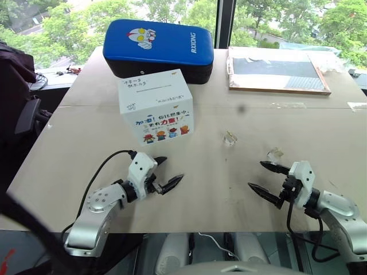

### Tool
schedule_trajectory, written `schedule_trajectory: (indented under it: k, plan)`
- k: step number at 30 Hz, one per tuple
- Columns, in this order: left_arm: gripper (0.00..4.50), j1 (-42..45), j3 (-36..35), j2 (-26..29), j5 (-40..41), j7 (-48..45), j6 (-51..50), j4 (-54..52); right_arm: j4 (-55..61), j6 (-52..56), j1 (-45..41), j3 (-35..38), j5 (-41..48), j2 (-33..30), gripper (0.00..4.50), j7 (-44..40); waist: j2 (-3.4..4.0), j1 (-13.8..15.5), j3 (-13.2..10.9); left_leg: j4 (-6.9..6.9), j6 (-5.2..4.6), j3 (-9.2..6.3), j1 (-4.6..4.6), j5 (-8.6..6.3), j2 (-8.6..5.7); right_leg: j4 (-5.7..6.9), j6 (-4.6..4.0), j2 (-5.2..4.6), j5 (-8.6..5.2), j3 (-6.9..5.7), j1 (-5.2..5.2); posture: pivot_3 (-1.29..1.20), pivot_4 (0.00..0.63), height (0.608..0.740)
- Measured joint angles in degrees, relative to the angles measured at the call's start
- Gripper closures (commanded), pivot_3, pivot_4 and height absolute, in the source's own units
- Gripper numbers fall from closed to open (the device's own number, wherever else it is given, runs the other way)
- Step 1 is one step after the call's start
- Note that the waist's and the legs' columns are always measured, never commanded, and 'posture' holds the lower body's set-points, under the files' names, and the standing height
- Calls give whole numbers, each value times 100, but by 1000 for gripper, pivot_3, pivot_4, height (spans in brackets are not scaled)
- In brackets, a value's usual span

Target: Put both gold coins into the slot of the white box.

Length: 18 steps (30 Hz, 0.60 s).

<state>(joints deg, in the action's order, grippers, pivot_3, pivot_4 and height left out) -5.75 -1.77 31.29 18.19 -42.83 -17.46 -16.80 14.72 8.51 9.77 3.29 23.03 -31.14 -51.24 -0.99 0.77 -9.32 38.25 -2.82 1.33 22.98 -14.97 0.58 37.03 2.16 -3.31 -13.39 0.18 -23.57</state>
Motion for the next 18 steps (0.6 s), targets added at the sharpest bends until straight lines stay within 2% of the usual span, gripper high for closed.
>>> schedule_trajectory:
  k: [18]
  plan:
    - [0, -119, 5, -3, 1, 9, 39, -169, -179, -246, 55, -5, -48, -83, 15, -70, 0, 2, 0, 0, 0, -1, 0, 0, 0, -1, 0, -1, 0, -2, 1, 0, 150, 740]
